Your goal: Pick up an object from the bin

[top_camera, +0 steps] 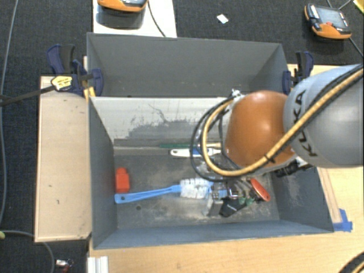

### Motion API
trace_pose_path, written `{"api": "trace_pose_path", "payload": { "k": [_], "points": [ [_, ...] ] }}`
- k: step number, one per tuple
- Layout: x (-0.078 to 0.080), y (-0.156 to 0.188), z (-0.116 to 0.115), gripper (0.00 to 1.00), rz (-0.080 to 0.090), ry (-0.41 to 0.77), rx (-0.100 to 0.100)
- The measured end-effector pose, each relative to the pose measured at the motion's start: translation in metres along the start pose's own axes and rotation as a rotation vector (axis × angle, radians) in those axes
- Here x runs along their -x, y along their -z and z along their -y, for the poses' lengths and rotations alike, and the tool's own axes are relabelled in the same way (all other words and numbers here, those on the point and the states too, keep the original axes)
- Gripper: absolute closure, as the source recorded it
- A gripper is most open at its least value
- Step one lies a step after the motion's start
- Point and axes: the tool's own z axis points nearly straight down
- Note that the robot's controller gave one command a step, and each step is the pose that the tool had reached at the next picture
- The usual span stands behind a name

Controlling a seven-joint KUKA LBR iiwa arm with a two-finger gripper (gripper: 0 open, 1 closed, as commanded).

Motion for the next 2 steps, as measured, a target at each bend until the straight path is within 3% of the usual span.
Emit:
{"api": "trace_pose_path", "payload": {
  "k": [1, 2],
  "points": [
    [0.002, 0.003, 0.0, 0.0, 0.007, -0.006, 0.001],
    [0.025, -0.095, 0.041, 0.0, 0.006, -0.221, 0.001]
  ]
}}
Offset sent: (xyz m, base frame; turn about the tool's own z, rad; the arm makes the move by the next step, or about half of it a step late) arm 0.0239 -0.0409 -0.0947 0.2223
